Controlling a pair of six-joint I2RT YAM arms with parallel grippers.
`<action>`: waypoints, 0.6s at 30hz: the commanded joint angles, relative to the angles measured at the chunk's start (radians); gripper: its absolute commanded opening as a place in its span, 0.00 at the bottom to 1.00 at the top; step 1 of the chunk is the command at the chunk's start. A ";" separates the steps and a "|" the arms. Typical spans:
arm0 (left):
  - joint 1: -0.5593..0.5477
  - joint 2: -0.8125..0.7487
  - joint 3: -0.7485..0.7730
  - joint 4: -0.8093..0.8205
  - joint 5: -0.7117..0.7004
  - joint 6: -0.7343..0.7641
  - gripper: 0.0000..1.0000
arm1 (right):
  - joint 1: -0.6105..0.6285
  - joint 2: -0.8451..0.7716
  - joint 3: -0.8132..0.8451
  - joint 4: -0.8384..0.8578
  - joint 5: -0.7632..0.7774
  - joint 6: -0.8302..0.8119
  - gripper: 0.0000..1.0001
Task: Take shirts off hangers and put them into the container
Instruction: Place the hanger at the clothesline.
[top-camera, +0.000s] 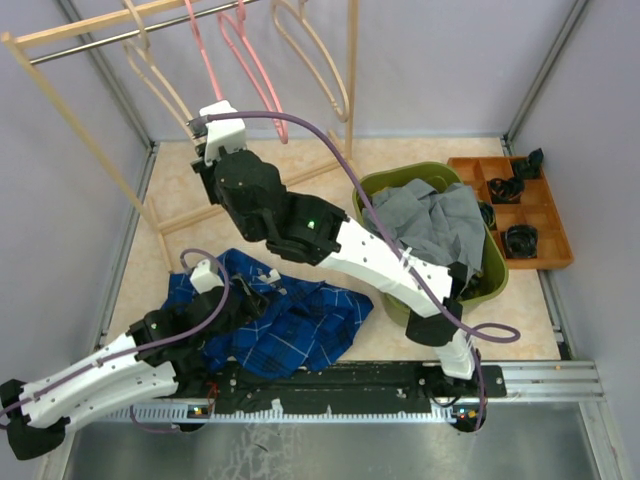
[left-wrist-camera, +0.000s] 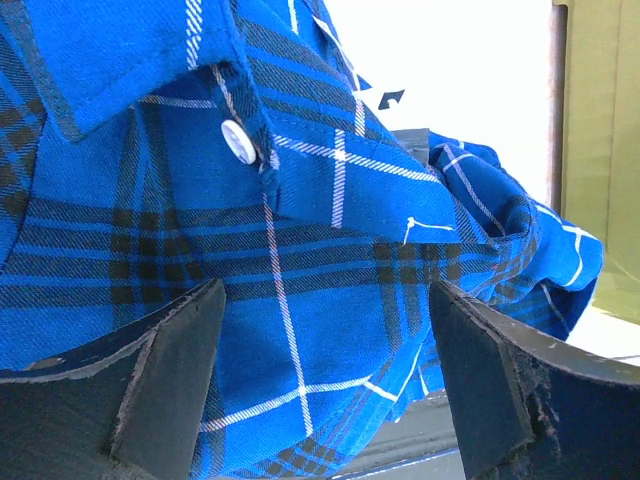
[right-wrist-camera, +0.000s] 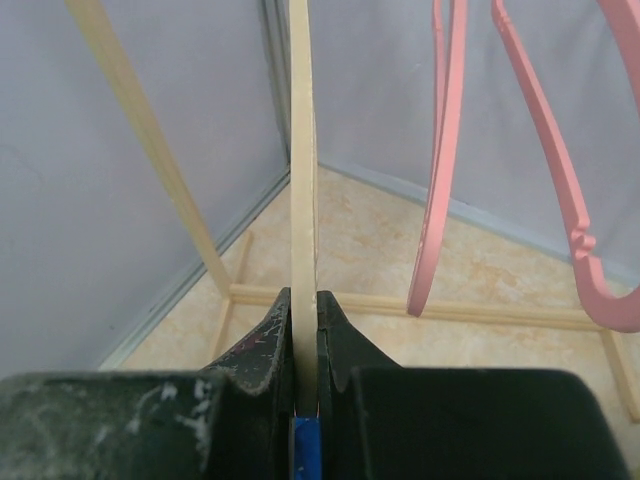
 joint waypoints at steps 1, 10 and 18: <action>0.001 -0.002 0.033 0.031 0.011 0.023 0.88 | -0.047 0.000 0.026 0.024 -0.086 0.051 0.00; 0.001 0.012 0.038 0.049 0.018 0.036 0.88 | -0.080 0.057 0.079 0.052 -0.137 0.043 0.00; 0.001 0.029 0.042 0.065 0.021 0.045 0.88 | -0.112 0.084 0.100 0.054 -0.180 0.064 0.03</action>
